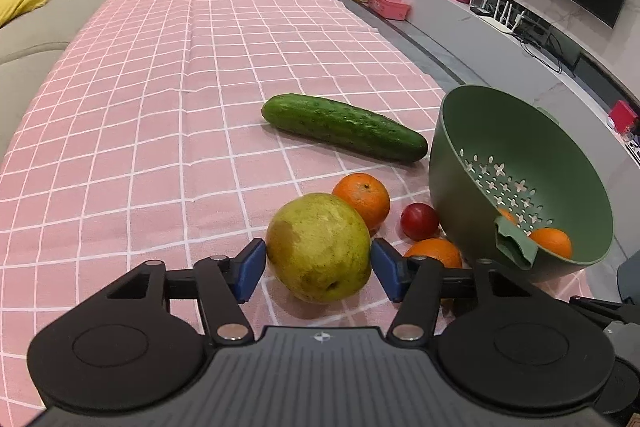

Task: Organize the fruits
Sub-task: 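Close the left gripper on the pear while the right gripper closes on the small brown fruit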

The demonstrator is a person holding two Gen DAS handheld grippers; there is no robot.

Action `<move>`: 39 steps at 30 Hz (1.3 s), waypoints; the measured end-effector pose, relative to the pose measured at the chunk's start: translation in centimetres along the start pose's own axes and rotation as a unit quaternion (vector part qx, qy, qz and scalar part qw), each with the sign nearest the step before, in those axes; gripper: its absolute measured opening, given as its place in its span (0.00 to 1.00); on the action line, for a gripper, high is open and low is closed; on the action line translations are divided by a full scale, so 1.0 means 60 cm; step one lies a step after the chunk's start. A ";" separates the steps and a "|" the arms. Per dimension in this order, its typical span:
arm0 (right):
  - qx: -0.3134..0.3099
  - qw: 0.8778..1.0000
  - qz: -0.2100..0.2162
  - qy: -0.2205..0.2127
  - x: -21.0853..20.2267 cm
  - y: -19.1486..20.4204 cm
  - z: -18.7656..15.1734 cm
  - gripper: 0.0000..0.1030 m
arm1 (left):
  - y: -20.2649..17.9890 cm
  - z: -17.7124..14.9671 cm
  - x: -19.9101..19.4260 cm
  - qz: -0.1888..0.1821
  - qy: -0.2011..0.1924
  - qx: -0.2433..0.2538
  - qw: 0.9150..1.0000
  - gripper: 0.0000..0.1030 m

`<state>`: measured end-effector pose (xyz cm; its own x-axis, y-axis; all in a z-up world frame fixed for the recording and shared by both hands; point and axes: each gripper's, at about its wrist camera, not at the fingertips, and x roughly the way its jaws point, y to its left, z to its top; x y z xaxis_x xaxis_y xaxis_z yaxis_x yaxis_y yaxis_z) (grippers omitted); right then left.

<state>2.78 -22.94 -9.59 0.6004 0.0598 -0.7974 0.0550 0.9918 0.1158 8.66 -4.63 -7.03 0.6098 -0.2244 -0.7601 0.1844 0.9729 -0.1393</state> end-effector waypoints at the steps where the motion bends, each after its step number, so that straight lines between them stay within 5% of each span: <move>1: 0.000 1.000 0.000 0.000 0.000 0.000 0.000 0.20 | -0.001 0.000 0.000 -0.001 0.000 0.001 1.000 0.64; 29: 0.011 1.000 0.010 0.015 -0.004 -0.004 0.001 0.19 | 0.021 -0.056 -0.059 -0.033 0.007 0.037 0.999 0.62; 39: 0.009 1.000 0.010 0.019 -0.004 -0.005 0.003 0.19 | -0.006 -0.028 -0.032 0.001 0.010 0.049 0.999 0.77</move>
<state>2.77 -23.24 -9.36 0.5708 0.0838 -0.8168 0.0574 0.9883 0.1415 6.11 -4.44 -6.59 0.5944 -0.2206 -0.7733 0.2579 0.9631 -0.0766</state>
